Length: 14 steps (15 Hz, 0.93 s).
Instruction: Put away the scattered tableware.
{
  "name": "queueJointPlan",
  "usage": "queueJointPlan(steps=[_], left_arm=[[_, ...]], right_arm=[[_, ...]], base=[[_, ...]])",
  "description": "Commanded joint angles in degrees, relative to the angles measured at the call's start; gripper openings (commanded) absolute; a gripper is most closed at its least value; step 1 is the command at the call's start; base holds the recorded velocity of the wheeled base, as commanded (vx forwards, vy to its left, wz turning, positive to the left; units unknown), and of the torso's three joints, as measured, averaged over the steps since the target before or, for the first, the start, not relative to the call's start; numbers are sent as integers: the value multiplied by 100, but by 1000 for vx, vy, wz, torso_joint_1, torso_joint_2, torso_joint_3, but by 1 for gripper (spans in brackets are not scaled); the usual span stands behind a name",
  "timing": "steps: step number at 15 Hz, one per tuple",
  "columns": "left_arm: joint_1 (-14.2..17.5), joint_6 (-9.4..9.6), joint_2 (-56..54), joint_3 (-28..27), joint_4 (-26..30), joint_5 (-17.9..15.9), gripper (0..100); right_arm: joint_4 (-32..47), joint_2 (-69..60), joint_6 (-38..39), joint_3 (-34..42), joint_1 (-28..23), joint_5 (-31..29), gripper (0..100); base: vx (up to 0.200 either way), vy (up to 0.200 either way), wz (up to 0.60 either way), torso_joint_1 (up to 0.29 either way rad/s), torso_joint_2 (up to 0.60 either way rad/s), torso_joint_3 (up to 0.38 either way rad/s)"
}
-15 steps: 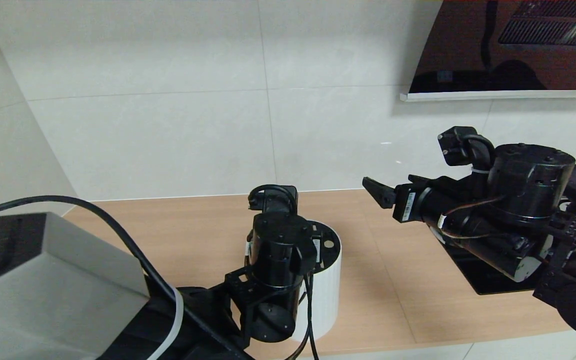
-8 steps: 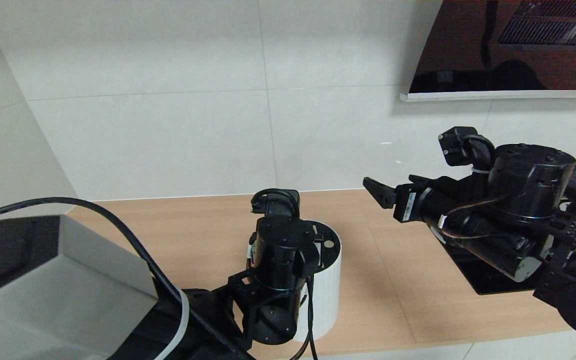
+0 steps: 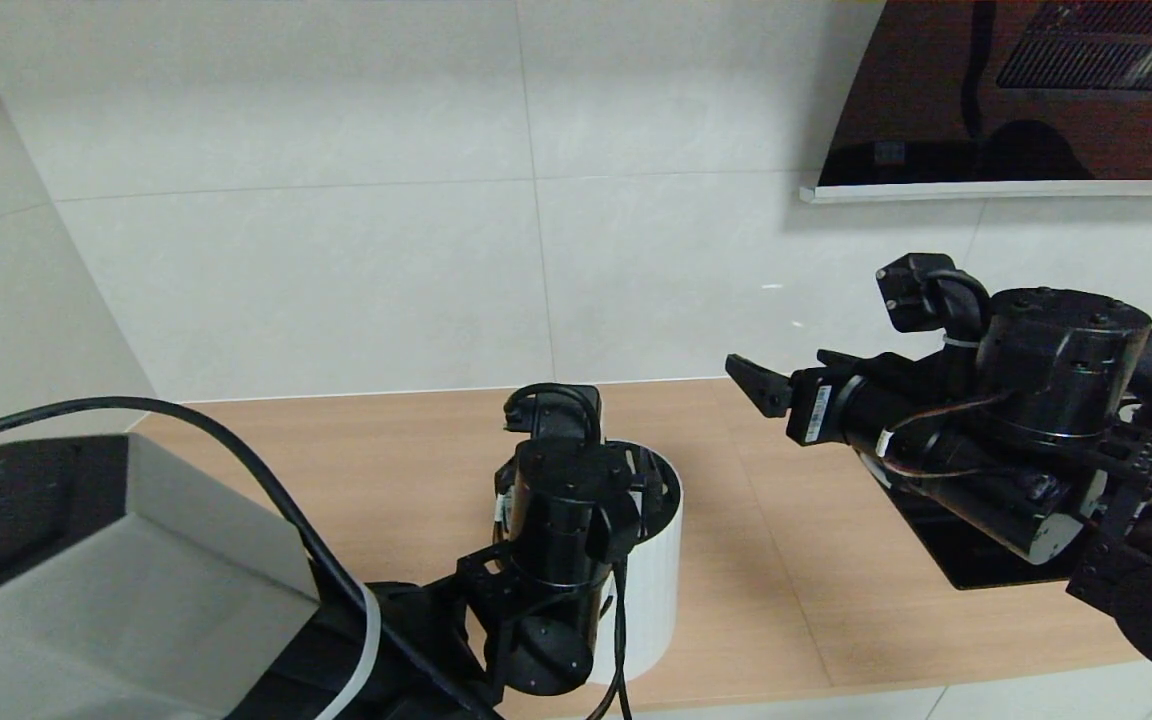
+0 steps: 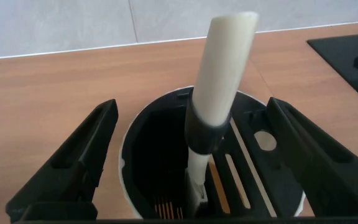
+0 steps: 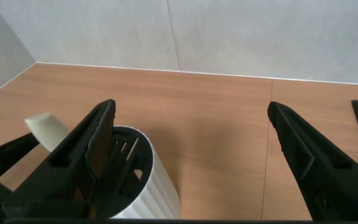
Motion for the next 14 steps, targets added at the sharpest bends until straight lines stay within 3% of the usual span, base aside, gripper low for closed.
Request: queueJointPlan(steps=[1,3,7,8,9,10,12,13,14], left_arm=[[0,-2,-202,92,-11,-20,100],[0,-2,-721,303,-11,-266,100],[0,130,-3050,997,104,-1479,100],[9,165,-3305,1068,148,-1646,100],[176,209,-3929,1252,244,-1997,100],[431,218,-4272,1393,376,-2120,100],[695,236,-4781,1533,640,-2129,100],[1117,236,-5432,1709,1000,-2129,100],[1301,245,-5906,1859,1334,-2129,100]], right_arm=[[-2,3,-5,-1,3,-1,100],[-28,3,3,-1,3,-1,100],[-28,-630,-32,8,-6,-10,100],[-28,-797,-32,17,-6,-10,100],[-20,-1263,-76,166,-32,-36,100],[-28,-1658,-190,412,-225,-27,100],[-28,-2282,-260,834,-524,17,100],[7,-3003,-260,1221,-744,140,100],[24,-3469,-287,1511,-841,184,100]], base=[[0,0,0,0,0,0],[0,0,0,0,0,0],[0,0,0,0,0,0],[0,0,0,0,0,0],[0,0,0,0,0,0],[0,0,0,0,0,0],[0,0,0,0,0,0],[0,0,0,0,0,0],[0,0,0,0,0,0]])
